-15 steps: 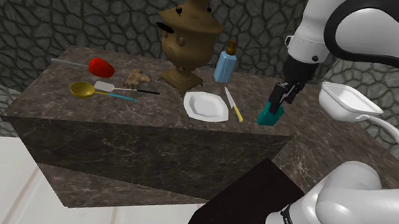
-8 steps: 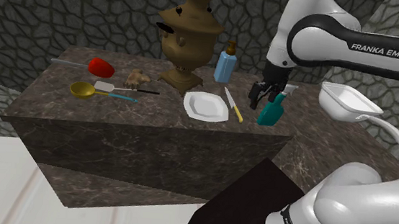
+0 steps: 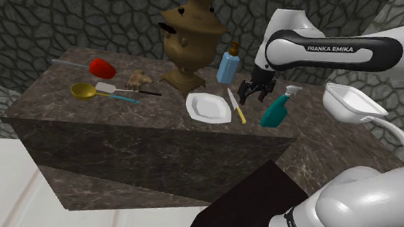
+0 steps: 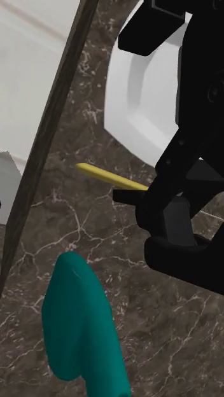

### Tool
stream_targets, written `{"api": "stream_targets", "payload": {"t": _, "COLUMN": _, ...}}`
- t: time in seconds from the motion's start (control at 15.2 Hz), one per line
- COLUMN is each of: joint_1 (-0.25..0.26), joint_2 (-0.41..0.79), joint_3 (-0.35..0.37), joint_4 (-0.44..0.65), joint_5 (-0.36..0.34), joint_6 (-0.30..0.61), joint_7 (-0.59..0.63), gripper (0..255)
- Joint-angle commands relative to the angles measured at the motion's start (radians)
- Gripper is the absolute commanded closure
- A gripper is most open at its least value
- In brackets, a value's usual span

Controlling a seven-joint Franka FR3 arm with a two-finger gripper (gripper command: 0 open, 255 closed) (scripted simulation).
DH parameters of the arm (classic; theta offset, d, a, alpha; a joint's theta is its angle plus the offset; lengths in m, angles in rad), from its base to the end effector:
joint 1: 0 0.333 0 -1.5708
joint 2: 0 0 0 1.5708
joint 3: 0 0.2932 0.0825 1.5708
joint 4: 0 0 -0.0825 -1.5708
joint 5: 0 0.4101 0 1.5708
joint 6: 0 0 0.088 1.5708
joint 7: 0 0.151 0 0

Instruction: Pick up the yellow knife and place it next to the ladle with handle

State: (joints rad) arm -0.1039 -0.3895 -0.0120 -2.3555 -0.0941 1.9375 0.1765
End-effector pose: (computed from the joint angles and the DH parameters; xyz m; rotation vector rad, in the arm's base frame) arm 0.4548 -0.0632 0.4008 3.0326 -0.3910 -0.0396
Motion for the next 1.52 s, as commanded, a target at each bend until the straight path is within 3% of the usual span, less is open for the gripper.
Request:
{"api": "stream_targets", "payload": {"t": 0.0, "joint_1": -0.015, "joint_2": 0.072, "joint_3": -0.012, "joint_4": 0.027, "joint_5": -0.002, "joint_6": 0.058, "joint_7": 0.018, "gripper": 0}}
{"api": "stream_targets", "payload": {"t": 0.79, "joint_1": -0.091, "joint_2": 0.468, "joint_3": -0.087, "joint_4": 0.25, "joint_5": 0.033, "joint_6": 0.298, "joint_7": 0.09, "gripper": 0}}
{"api": "stream_targets", "payload": {"t": 1.45, "joint_1": -0.1, "joint_2": 0.549, "joint_3": -0.092, "joint_4": 0.233, "joint_5": 0.042, "joint_6": 0.399, "joint_7": 0.089, "gripper": 0}}
